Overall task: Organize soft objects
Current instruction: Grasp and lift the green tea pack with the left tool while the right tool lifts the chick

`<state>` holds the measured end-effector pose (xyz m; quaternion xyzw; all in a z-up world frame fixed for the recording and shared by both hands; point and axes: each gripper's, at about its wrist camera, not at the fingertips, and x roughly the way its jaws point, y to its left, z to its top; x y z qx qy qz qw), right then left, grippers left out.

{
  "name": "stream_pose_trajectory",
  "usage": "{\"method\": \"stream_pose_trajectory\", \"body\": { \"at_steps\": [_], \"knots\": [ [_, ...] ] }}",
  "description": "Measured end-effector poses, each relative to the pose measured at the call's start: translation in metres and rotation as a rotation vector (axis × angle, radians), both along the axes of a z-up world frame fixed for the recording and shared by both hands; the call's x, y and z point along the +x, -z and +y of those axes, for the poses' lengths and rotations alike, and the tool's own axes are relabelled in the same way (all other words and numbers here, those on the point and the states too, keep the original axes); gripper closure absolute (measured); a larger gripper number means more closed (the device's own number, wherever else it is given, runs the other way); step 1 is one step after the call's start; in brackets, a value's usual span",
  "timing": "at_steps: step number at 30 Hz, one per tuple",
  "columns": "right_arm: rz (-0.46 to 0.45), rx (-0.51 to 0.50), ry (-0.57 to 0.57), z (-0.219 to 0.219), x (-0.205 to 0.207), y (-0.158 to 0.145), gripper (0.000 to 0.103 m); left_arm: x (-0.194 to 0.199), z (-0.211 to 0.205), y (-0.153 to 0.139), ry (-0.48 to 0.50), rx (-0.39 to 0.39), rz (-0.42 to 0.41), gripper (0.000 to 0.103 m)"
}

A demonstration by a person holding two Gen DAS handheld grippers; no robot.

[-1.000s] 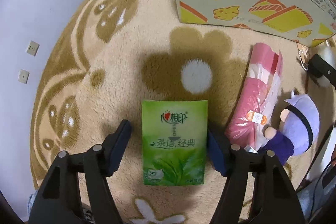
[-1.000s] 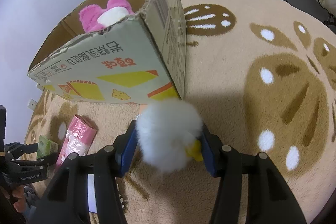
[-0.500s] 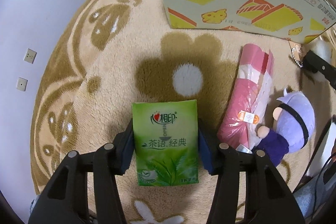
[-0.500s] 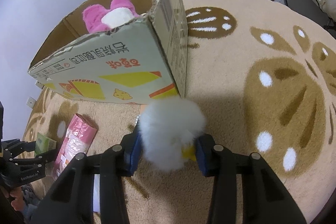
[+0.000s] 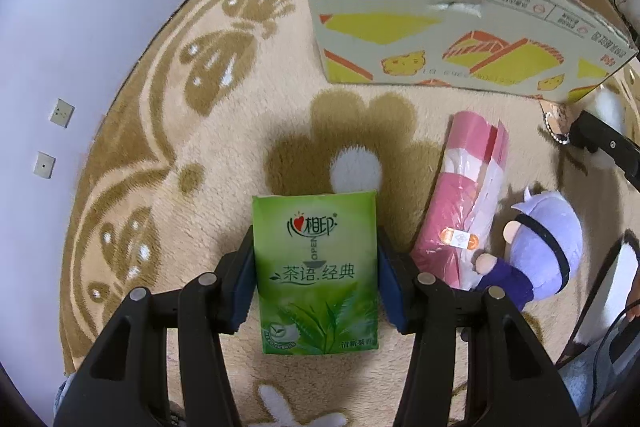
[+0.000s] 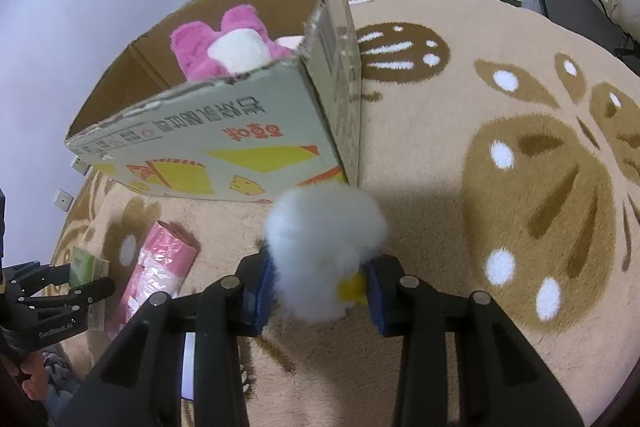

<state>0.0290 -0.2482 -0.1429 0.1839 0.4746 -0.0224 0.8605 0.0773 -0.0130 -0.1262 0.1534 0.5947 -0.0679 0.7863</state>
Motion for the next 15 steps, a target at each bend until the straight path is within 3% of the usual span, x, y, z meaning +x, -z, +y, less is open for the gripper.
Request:
{"method": "stream_pose_trajectory", "body": {
  "at_steps": [15],
  "knots": [
    [-0.106,0.029,0.005,0.005,-0.014,-0.039,0.064,-0.007,-0.003,-0.054,0.003,-0.043,-0.186,0.052]
  ]
}}
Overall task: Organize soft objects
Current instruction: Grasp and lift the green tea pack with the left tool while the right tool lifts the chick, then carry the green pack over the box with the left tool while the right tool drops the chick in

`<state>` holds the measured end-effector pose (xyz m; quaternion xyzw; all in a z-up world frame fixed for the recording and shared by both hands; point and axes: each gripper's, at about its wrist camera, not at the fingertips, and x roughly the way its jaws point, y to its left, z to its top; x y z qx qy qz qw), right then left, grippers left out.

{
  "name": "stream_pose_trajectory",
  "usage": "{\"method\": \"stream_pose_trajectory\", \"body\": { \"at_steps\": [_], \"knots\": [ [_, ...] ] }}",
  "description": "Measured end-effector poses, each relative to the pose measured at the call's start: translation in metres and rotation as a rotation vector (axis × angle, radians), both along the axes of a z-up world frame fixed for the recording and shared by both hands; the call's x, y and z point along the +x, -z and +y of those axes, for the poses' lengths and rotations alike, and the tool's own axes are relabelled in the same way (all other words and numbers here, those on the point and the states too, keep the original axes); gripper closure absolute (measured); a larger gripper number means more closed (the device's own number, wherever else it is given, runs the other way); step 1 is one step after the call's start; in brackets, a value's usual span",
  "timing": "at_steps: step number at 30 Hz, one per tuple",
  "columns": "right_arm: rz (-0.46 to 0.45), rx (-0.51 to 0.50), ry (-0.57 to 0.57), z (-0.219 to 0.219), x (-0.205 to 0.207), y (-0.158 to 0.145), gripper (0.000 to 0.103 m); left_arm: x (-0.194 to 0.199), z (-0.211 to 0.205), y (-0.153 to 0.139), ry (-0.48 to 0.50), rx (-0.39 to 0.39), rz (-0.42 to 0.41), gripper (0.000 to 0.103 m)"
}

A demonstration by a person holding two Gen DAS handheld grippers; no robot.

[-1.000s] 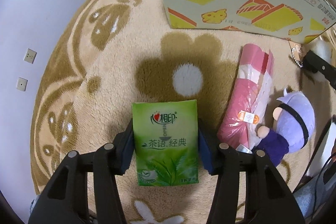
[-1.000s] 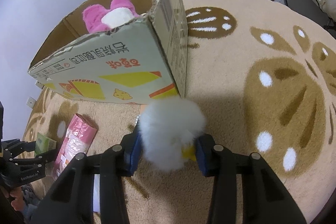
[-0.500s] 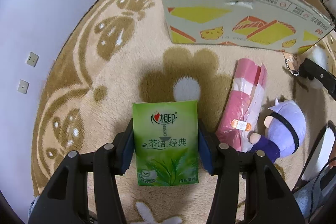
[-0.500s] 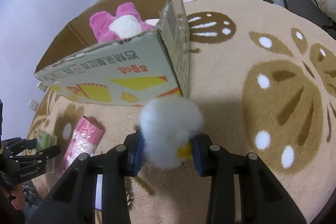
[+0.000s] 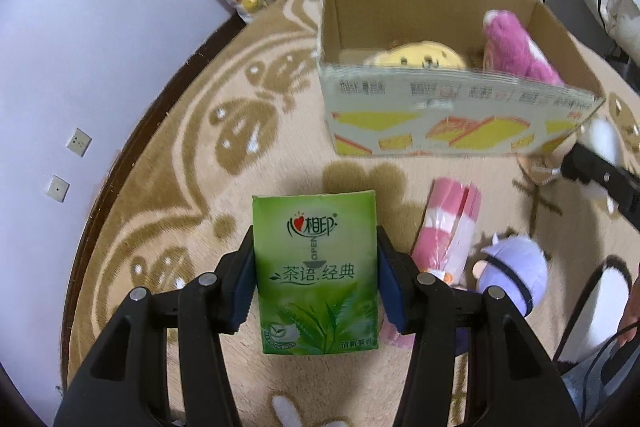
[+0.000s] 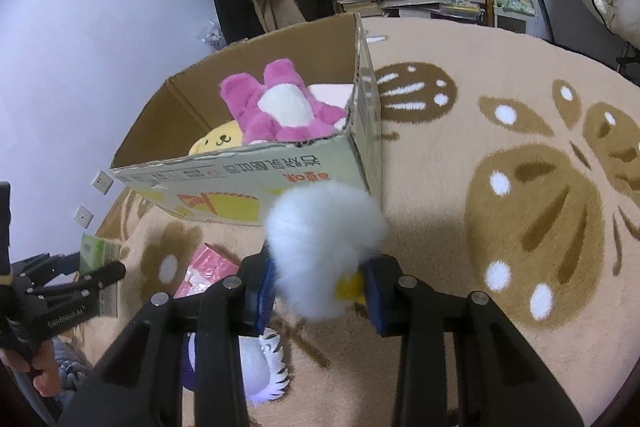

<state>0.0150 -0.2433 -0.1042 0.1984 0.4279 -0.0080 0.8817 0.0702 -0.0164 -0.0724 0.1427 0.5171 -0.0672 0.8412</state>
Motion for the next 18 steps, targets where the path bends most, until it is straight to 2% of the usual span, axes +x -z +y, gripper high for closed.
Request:
{"method": "stream_pose_trajectory", "body": {
  "at_steps": [7,18],
  "knots": [
    [-0.038,-0.028,-0.003,0.005,-0.005,-0.015,0.064,0.003,0.001,-0.017,-0.012,-0.008,-0.067,0.052],
    [-0.157,-0.053,-0.02,0.016,-0.011,-0.053,0.064,0.003,-0.002,-0.061,-0.002,-0.064,-0.206,0.052]
  ]
}}
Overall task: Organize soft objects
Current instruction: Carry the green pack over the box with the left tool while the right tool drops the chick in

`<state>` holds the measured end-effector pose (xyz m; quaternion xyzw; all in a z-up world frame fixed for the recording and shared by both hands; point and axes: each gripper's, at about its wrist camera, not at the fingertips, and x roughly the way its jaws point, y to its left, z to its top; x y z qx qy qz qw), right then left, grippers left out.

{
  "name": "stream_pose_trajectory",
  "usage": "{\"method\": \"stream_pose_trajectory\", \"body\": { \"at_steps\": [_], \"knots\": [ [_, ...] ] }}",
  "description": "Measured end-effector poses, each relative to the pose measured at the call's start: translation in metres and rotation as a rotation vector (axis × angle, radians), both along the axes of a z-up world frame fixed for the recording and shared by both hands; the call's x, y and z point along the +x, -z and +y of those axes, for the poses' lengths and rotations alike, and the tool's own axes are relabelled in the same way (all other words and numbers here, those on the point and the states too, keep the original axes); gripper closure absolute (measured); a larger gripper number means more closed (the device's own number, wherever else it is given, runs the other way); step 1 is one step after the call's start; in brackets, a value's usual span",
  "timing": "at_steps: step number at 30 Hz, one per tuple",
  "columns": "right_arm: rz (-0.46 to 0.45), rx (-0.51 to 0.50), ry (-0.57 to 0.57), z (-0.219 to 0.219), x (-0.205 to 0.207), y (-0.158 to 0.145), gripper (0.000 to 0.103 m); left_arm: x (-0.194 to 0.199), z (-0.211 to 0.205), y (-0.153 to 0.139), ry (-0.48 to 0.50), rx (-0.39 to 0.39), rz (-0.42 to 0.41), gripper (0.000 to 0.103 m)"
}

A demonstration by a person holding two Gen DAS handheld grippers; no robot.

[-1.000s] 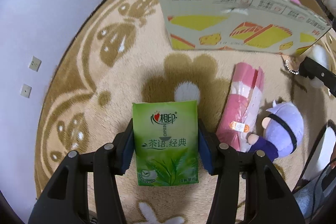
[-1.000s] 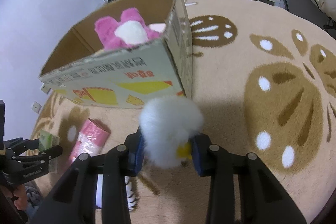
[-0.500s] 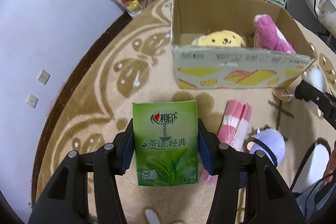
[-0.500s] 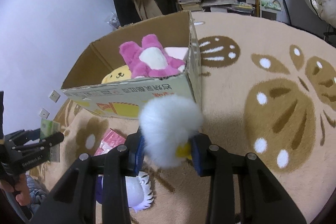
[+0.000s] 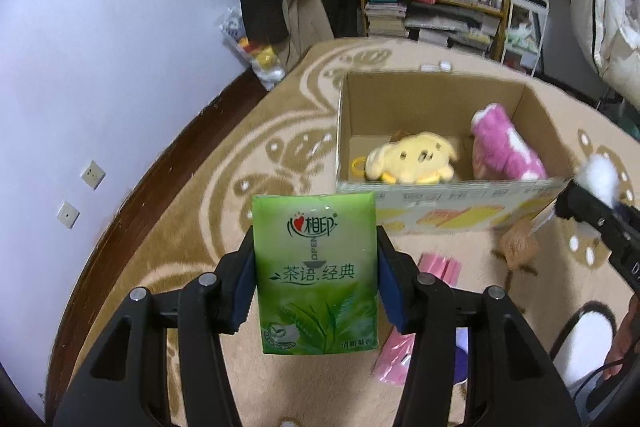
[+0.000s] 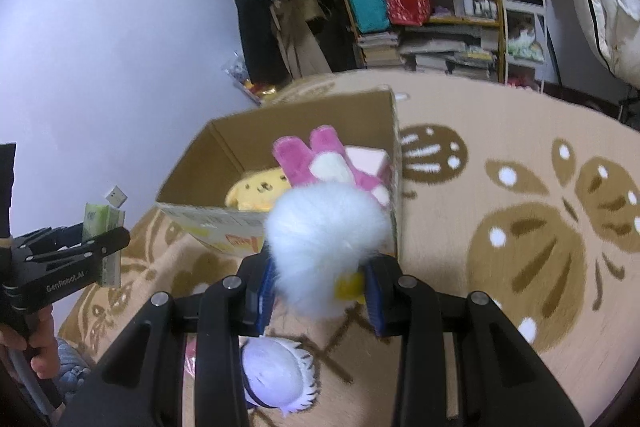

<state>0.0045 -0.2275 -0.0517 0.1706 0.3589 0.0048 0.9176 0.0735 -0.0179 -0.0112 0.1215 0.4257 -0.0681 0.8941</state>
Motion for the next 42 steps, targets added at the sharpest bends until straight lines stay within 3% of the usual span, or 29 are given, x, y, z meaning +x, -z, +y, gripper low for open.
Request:
{"method": "stream_pose_trajectory", "body": {
  "at_steps": [8,17,30,42],
  "knots": [
    [-0.08,0.016,-0.01,0.002,0.001,-0.023,0.064,-0.001,-0.007,-0.033,0.027,-0.037,-0.077,0.052],
    [-0.191,0.001,-0.021,0.004,0.011,-0.051,0.064,0.019,-0.032,-0.054,0.101,0.01,-0.156,0.052],
    [-0.245,-0.055,-0.007,0.001,0.036,-0.061,0.064,0.045,-0.047,-0.083,0.102,0.012,-0.297,0.052],
    [-0.277,-0.058,-0.011,-0.002,0.056,-0.064,0.064,0.067,-0.052,-0.079,0.088,-0.008,-0.311,0.052]
  ]
}}
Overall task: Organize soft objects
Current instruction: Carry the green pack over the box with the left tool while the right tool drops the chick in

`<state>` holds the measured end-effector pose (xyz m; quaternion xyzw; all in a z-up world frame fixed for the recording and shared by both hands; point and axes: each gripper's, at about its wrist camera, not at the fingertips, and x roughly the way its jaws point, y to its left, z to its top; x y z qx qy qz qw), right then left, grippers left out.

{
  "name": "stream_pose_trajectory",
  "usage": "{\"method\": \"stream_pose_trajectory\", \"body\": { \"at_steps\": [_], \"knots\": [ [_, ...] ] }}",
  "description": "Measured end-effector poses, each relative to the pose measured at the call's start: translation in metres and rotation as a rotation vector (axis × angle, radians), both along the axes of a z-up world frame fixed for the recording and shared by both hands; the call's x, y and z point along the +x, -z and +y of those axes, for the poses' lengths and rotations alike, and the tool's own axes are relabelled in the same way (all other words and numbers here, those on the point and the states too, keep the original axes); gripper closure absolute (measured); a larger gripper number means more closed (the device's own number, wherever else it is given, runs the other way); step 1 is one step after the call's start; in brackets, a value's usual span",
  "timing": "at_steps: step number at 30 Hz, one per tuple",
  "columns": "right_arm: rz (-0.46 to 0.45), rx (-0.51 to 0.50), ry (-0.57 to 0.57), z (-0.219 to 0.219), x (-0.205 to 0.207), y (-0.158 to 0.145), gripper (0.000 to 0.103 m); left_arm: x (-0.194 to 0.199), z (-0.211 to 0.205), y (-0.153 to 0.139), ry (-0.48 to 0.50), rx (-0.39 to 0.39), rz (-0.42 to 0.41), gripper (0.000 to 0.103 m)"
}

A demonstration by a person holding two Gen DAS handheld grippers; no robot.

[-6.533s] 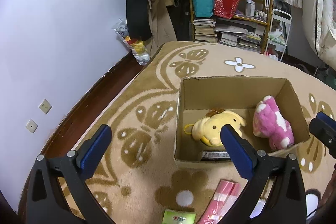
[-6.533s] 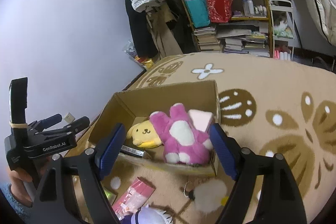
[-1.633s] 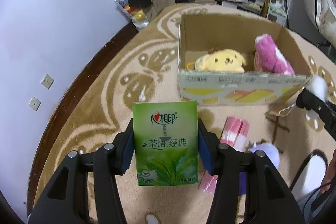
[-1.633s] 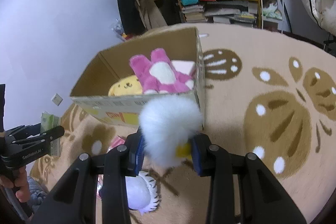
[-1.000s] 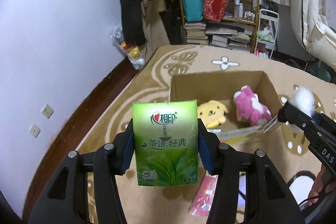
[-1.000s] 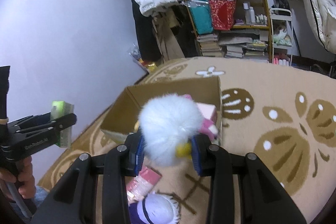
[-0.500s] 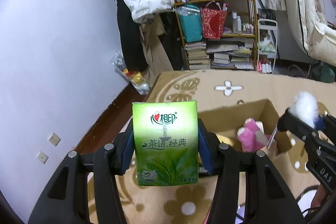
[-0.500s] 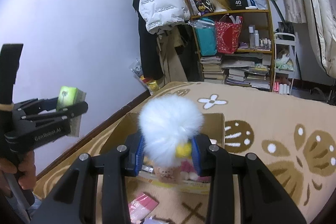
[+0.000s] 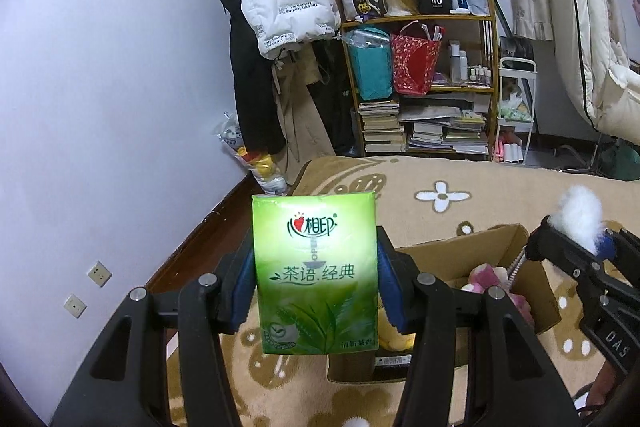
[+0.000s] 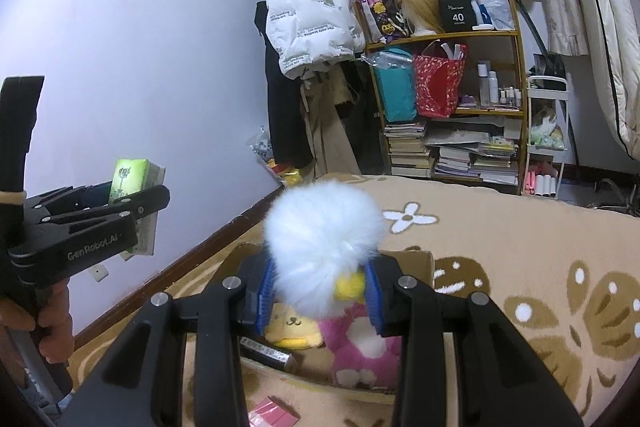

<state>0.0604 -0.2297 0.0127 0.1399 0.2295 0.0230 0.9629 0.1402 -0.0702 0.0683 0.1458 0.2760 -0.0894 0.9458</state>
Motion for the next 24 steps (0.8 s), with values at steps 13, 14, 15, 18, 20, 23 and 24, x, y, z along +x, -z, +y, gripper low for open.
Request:
{"method": "stream_pose_trajectory", "body": {
  "at_steps": [13,14,15,18,20,23,24],
  "knots": [
    [0.04,0.037,-0.038,-0.005,0.016,0.021,0.063,0.017,-0.004,0.046,0.009,-0.009,0.093,0.051],
    [0.048,0.04,-0.042,-0.005,0.017,0.024,0.063,0.018,-0.004,0.049,0.009,-0.006,0.099,0.051],
    [0.057,0.045,-0.044,-0.004,0.019,0.028,0.063,0.019,-0.004,0.053,0.01,-0.008,0.109,0.051],
    [0.081,0.066,-0.052,-0.004,0.021,0.037,0.063,0.021,-0.004,0.06,0.01,-0.018,0.129,0.051],
    [0.098,0.067,-0.055,-0.003,0.022,0.042,0.063,0.019,-0.005,0.064,0.006,0.006,0.118,0.051],
    [0.116,0.063,-0.062,0.001,0.022,0.048,0.062,0.017,-0.007,0.068,0.013,0.027,0.119,0.051],
    [0.124,0.063,-0.065,0.001,0.022,0.05,0.062,0.017,-0.008,0.07,0.015,0.019,0.131,0.051]
  ]
}}
